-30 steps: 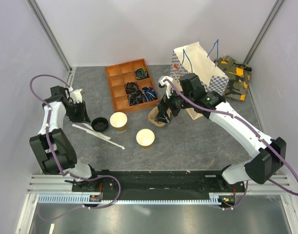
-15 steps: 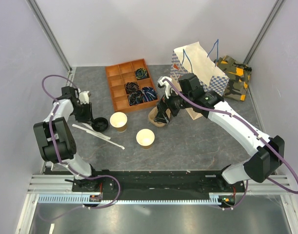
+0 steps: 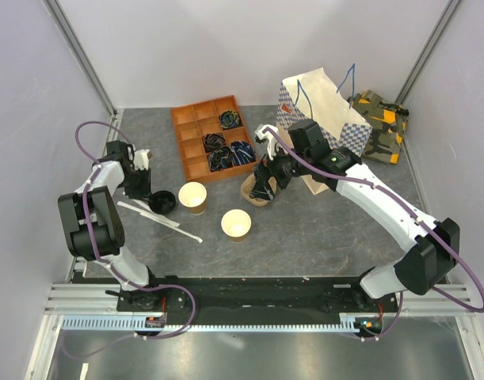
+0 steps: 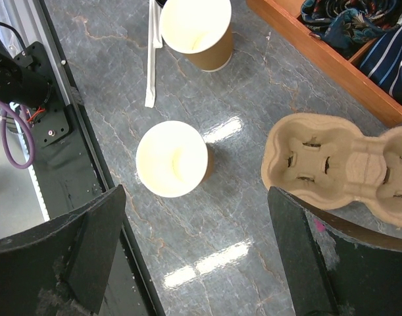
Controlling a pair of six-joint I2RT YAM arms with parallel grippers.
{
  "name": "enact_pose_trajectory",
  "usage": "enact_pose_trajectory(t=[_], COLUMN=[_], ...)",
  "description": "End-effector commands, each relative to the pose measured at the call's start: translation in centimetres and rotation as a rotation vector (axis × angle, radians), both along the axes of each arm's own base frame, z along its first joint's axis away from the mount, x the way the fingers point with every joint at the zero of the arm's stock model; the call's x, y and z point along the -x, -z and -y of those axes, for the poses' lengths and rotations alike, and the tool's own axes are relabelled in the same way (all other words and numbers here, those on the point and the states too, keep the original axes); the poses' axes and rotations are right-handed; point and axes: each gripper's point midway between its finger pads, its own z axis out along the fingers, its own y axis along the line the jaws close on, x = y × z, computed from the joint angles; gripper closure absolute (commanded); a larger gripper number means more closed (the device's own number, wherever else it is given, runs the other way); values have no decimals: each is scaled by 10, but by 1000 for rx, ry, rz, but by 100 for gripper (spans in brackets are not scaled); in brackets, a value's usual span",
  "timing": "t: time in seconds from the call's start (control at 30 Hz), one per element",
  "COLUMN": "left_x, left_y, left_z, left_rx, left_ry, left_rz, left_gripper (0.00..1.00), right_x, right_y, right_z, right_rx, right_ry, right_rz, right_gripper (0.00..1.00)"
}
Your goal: Pack the takeout coffee
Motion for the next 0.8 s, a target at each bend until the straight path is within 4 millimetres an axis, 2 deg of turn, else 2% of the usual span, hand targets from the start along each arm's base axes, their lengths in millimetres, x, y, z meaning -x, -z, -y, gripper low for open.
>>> enact_pose_trajectory(t=[0.0,0.23,0.4,0.67,0.77], left_x=[-8,-8,-12,-19,-17], left_y=[-2,-19,-38,-91,-95], left_z=[-4,-5,-4,-1,0], left_rx=[-23,-36,-33,-39,-35], left_ry=[-6,-10,-6,12,29], left_rz=[34,60,96,210,197], left_gripper=[76,98,98,98,98], right_x=[-5,-5,-6,-7,-8], right_y=[-14,-15,-17,-16,-15], right_z=[-5,-7,-8,-8,-7], right_rx=[-37,-40,-45,-36,-24], right_ry=[-6,-10,-11,-15,-20], right_rz=[27,23,20,28,40], right_gripper=[2,2,2,2,2])
